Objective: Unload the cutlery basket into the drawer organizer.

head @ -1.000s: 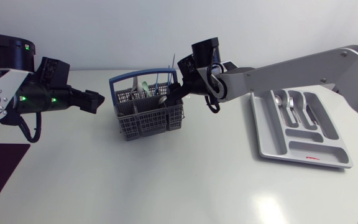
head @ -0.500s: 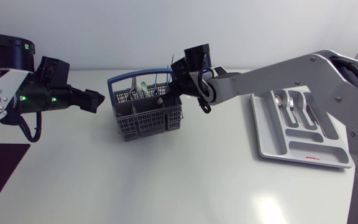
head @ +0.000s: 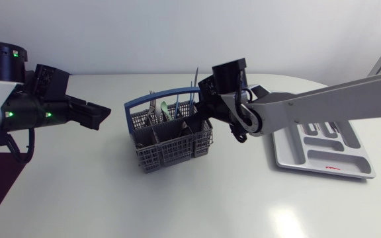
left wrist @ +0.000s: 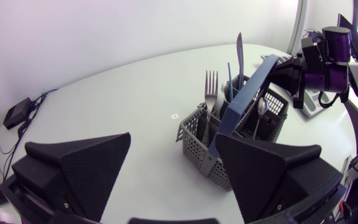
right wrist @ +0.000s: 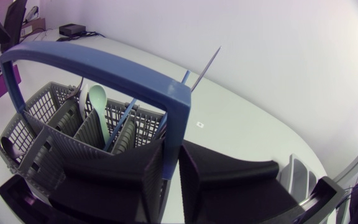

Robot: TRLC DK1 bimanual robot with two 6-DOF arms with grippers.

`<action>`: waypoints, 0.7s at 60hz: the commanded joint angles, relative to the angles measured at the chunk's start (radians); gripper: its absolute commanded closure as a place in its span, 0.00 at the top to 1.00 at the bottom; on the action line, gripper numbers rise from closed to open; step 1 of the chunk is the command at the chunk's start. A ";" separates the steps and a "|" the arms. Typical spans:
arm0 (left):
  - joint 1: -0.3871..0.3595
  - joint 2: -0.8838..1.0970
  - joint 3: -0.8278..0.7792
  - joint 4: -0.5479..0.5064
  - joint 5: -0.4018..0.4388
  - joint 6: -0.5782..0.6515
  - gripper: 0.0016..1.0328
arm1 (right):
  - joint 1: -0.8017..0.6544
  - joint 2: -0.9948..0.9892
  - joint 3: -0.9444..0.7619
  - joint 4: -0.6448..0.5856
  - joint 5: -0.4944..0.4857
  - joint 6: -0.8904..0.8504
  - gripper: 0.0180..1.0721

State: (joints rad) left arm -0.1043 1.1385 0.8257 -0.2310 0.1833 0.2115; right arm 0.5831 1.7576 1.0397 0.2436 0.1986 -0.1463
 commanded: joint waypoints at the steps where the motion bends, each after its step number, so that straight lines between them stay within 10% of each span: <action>1: -0.020 -0.051 -0.054 -0.024 0.012 0.034 0.93 | 0.018 -0.060 -0.110 -0.036 0.035 -0.052 0.15; 11: -0.055 -0.125 -0.112 -0.060 0.012 0.065 0.93 | 0.043 -0.201 -0.247 -0.049 0.070 -0.038 0.17; 26: -0.155 -0.131 -0.165 -0.082 0.008 0.091 0.91 | 0.035 -0.463 -0.399 -0.106 0.071 -0.010 0.66; 34: -0.278 -0.103 -0.171 -0.100 -0.050 0.104 0.91 | 0.001 -0.606 -0.487 -0.145 0.071 -0.010 0.64; 42: -0.348 -0.066 -0.172 -0.100 -0.100 0.103 0.88 | -0.045 -0.618 -0.521 -0.141 0.062 -0.015 0.40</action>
State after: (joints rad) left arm -0.4217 1.0420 0.6785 -0.3241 0.1017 0.2932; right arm 0.5613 1.1419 0.5571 0.1146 0.2592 -0.1505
